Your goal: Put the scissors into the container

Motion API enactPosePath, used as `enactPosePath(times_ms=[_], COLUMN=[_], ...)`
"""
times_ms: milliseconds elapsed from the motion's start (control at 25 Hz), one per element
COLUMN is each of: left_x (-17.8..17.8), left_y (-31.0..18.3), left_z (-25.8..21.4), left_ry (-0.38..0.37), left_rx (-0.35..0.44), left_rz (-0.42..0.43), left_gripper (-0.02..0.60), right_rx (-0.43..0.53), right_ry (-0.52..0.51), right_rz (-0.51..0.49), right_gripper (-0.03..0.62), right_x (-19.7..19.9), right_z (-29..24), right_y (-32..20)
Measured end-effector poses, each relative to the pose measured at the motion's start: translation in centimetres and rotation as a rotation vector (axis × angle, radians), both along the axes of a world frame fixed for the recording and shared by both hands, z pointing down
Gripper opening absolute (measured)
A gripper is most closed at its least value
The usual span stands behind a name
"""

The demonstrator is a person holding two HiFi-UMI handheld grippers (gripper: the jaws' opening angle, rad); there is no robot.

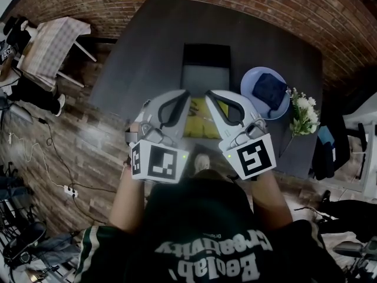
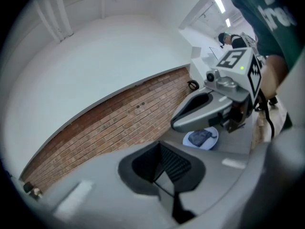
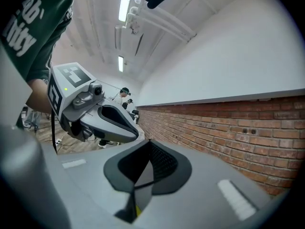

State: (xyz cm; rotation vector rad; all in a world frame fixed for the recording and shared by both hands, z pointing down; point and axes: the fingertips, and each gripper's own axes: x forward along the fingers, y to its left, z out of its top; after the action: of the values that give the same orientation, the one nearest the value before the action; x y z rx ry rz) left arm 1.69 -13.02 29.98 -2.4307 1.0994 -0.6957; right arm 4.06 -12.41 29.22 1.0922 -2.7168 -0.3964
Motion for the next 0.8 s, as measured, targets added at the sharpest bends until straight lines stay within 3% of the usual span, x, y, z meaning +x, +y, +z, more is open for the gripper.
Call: enactPosePath(times_ms=[440,800], left_x=[-1.6,-5.3], left_y=[1.7,5.2], left_z=[-2.1,-3.0], left_ry=[0.03,0.037], left_rx=[0.035,0.033], left_rz=[0.061,0.107], left_gripper=[0.003,0.003], right_rx=[0.017,0.01], right_ry=[-0.017,-0.076], right_rz=[0.043,0.116], right_gripper=[0.006,0.006], right_x=[-2.1,-5.0], right_z=[-1.8,-3.4], right_y=[1.9,5.9])
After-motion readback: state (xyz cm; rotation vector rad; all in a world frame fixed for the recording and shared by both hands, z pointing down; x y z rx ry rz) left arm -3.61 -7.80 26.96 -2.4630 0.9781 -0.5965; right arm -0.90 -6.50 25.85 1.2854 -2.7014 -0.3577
